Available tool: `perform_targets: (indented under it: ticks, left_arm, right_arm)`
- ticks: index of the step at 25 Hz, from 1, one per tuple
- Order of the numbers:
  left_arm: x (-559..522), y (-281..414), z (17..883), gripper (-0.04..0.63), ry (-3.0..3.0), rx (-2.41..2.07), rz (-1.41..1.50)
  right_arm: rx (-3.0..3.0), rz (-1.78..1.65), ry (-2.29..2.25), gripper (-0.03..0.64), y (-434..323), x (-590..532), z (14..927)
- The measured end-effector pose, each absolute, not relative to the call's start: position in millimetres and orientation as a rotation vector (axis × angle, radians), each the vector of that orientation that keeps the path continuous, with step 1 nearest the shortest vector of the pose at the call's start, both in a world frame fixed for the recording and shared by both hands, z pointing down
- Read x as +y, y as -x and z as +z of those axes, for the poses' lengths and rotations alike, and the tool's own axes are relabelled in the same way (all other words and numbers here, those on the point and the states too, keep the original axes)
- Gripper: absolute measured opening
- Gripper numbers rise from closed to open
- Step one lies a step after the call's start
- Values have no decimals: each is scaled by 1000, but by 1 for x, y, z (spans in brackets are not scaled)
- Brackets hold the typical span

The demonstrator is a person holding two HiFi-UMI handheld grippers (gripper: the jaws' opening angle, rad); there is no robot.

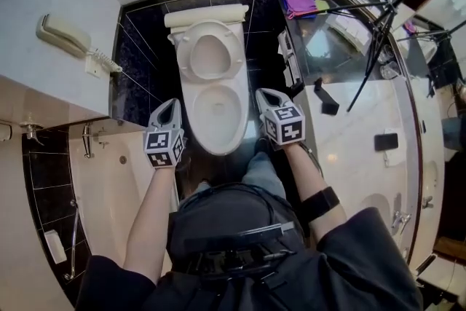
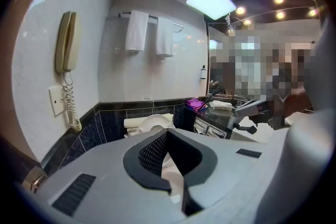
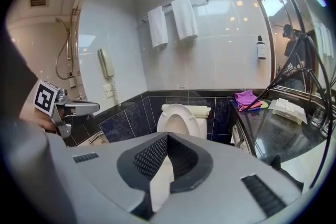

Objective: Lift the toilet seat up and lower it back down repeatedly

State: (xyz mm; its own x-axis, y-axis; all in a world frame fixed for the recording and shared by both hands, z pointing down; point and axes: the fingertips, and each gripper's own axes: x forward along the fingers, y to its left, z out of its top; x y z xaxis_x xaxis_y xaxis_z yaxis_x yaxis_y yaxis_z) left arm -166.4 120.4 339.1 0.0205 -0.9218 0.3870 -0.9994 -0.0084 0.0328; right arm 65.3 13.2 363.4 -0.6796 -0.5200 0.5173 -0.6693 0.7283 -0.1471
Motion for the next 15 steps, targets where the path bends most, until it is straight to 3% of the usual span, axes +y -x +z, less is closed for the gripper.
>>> perform_targets:
  ticks: [15]
  left_arm:
    - [160, 147, 341, 0, -2071, -1921, 385]
  right_arm:
    - [-2414, 427, -1039, 14, -110, 46, 370]
